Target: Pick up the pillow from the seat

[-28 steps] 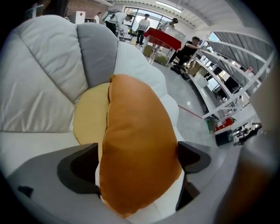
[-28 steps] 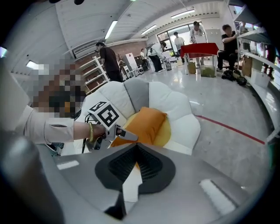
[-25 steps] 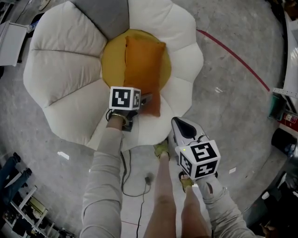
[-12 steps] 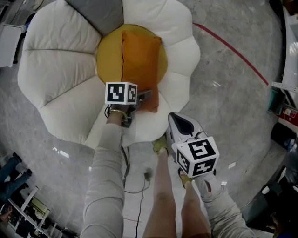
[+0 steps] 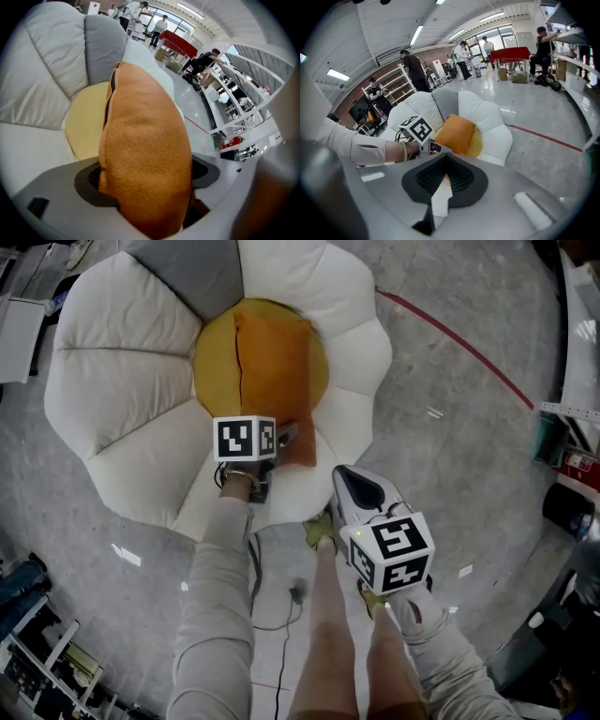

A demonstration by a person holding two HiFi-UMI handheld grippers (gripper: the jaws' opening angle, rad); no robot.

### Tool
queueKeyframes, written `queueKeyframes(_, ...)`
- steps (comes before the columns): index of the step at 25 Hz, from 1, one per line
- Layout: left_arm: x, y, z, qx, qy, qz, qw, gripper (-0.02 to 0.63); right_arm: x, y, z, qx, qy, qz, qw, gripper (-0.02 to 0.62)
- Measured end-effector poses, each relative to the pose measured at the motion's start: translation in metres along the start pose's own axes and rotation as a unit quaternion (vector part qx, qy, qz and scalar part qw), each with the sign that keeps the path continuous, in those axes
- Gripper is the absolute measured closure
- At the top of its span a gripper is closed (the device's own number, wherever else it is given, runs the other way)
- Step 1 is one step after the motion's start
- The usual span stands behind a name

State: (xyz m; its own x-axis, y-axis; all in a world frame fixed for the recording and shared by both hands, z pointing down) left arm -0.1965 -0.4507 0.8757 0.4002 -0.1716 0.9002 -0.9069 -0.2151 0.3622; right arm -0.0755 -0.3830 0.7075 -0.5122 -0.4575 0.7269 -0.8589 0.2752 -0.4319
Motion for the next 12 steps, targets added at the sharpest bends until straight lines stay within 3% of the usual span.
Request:
queueKeyframes(4,-0.021,-0.007,0.001,-0.034,-0.025,-0.016,0.9990,0.163,-0.011,0.005,0.002,-0.003,-0.001,-0.001,1.000,0.595)
queueKeyframes(12,-0.075,-0.023,-0.012,-0.054,-0.062,-0.025,0.9963,0.161,-0.039,0.013,0.012,-0.009,-0.015,-0.008,1.000,0.595)
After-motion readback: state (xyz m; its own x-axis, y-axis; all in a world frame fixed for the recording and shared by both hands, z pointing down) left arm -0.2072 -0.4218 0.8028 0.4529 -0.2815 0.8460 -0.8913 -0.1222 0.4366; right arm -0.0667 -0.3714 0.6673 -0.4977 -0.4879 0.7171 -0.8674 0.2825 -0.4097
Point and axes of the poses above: the fingertips, and each gripper's own axes: x forward along the fingers, y to its left, z out of its top, the point moved 1 cm from there along -x, backward along the fingers, and after that the axes turned 6 degrees about x, right-handed, at the moved point
